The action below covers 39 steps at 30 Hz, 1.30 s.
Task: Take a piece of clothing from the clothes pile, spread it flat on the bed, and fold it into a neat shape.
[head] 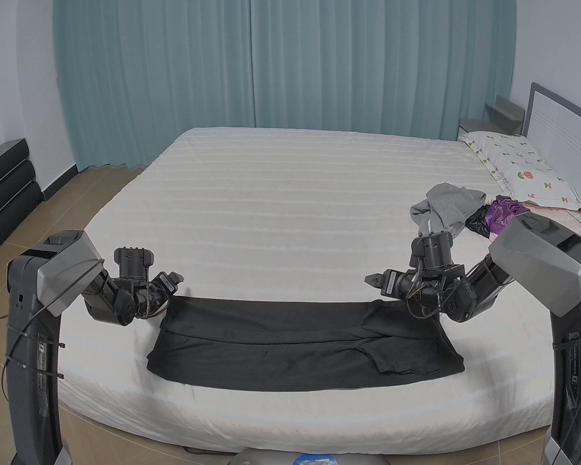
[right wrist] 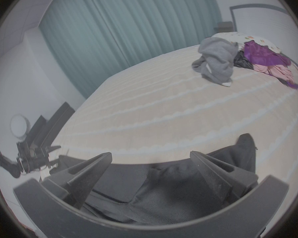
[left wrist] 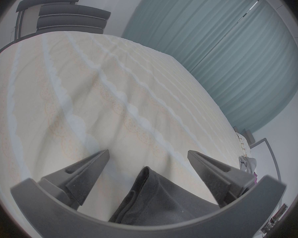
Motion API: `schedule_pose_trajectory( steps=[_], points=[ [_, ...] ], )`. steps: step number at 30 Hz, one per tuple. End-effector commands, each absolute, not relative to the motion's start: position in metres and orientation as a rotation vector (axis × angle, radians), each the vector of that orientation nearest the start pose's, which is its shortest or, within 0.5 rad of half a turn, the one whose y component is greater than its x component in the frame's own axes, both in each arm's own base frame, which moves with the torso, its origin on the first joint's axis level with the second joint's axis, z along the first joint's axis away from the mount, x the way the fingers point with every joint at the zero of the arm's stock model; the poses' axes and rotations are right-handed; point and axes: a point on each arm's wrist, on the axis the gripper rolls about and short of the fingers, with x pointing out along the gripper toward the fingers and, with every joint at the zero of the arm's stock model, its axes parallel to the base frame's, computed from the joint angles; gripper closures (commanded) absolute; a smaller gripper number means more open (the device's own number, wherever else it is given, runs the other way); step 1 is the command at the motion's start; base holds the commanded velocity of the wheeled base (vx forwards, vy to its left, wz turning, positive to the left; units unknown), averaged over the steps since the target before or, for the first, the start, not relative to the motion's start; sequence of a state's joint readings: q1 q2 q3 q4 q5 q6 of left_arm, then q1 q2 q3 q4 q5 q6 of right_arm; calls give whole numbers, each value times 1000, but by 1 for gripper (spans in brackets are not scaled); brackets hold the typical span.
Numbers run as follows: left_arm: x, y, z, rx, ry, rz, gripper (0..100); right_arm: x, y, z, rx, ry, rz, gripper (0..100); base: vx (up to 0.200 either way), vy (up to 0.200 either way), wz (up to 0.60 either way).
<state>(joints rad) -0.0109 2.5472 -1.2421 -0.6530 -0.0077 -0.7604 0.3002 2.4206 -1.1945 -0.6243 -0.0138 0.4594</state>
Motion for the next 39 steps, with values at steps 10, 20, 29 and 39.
schedule_pose_trajectory(
  steps=[10,20,29,39],
  points=[
    [449,-5,-43,-732,626,231,0,422,149,-32,245,703,196,0,0,0,0],
    [449,-5,-43,-732,626,231,0,426,155,-32,179,750,214,100,0,0,0],
    [449,-5,-43,-732,626,231,0,423,168,-30,156,731,251,100,0,0,0],
    [449,-5,-42,-732,625,230,0,423,171,-29,152,723,255,100,0,0,0]
  ],
)
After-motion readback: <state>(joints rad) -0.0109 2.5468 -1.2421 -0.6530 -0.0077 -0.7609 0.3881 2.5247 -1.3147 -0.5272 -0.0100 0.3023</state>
